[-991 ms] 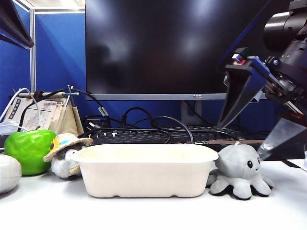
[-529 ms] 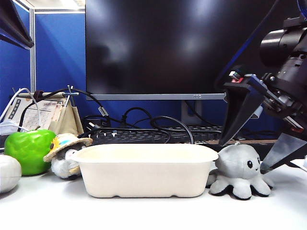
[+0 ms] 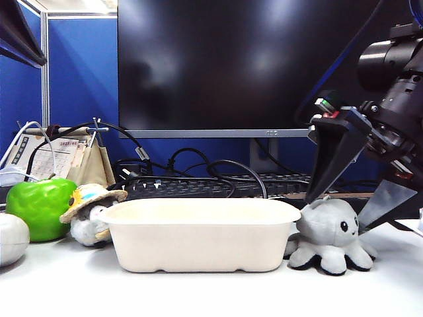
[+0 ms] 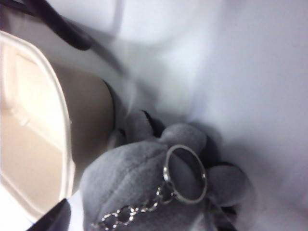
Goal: Identity fluffy octopus among items on the table, put them into the paper lunch box.
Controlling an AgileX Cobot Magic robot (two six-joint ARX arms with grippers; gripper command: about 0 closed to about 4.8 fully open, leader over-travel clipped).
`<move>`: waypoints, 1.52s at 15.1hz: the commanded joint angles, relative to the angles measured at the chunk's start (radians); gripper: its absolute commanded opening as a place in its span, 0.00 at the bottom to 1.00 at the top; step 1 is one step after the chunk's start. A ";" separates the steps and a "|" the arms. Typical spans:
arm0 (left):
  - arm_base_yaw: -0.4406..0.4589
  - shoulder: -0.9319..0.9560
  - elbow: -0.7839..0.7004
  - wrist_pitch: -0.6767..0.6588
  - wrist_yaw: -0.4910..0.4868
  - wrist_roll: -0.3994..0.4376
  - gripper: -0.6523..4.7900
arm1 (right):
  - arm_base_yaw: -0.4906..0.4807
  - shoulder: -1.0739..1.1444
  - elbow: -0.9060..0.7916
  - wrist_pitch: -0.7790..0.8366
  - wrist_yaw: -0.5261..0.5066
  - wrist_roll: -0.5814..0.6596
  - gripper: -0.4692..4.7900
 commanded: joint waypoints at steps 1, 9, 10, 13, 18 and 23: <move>0.001 -0.002 0.004 0.012 0.000 0.004 0.17 | 0.001 0.023 0.005 0.006 -0.006 0.000 0.77; 0.001 -0.002 0.004 0.009 0.000 0.004 0.17 | 0.001 0.072 0.006 0.019 -0.006 0.000 0.59; 0.001 -0.002 0.004 0.009 0.000 0.004 0.17 | 0.001 0.072 0.006 0.018 -0.006 0.000 0.56; 0.001 -0.002 0.004 0.009 0.000 0.004 0.17 | 0.001 0.072 0.006 0.019 -0.006 0.000 0.55; 0.001 -0.002 0.004 0.009 0.000 0.004 0.17 | 0.000 0.071 0.010 0.025 -0.006 0.000 0.55; 0.001 -0.002 0.004 0.008 0.000 0.004 0.17 | -0.001 0.071 0.098 -0.020 -0.006 0.000 0.55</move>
